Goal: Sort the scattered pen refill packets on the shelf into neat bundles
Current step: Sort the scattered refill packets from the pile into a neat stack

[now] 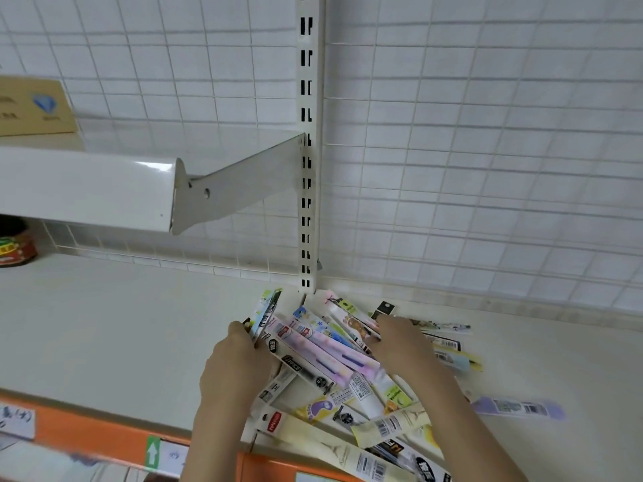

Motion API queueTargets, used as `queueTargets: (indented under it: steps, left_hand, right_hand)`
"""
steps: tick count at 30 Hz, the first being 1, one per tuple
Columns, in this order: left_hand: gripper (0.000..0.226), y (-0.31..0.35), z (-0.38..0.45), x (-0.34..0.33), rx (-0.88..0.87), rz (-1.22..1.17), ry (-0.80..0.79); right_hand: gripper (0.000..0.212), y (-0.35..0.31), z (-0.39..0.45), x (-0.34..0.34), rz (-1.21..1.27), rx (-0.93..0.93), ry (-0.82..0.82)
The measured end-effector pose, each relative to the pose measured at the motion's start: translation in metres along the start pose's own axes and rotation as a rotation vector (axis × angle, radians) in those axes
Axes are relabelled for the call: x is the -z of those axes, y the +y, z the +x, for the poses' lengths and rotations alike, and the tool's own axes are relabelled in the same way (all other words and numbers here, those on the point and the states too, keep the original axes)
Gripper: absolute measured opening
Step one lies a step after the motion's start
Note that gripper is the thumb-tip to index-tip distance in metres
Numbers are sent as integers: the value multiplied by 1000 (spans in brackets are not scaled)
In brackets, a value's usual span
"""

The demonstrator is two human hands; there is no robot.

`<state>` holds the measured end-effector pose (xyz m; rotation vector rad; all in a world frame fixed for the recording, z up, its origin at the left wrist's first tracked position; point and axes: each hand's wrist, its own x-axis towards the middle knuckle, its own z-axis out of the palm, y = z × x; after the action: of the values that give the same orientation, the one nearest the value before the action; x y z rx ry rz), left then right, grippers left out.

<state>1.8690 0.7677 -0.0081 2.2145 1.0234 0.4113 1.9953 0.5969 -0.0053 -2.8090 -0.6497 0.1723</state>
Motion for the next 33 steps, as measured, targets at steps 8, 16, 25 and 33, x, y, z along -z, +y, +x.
queueTargets:
  steps: [8,16,25,33]
  left_hand:
    - [42,-2,4,-13,62,87,-38]
    - [75,19,-1,-28,58,224,-37]
    - [32,22,11,-35,37,114,-135]
    - [34,20,20,-14,-32,-199,-136]
  right_hand:
    - [22,14,-7,17,113,-38,145]
    - [31,24,-23,11,167,-50,149]
    - [29,28,-32,7,178,-94,151]
    - [15,17,-30,11,79,-75,176]
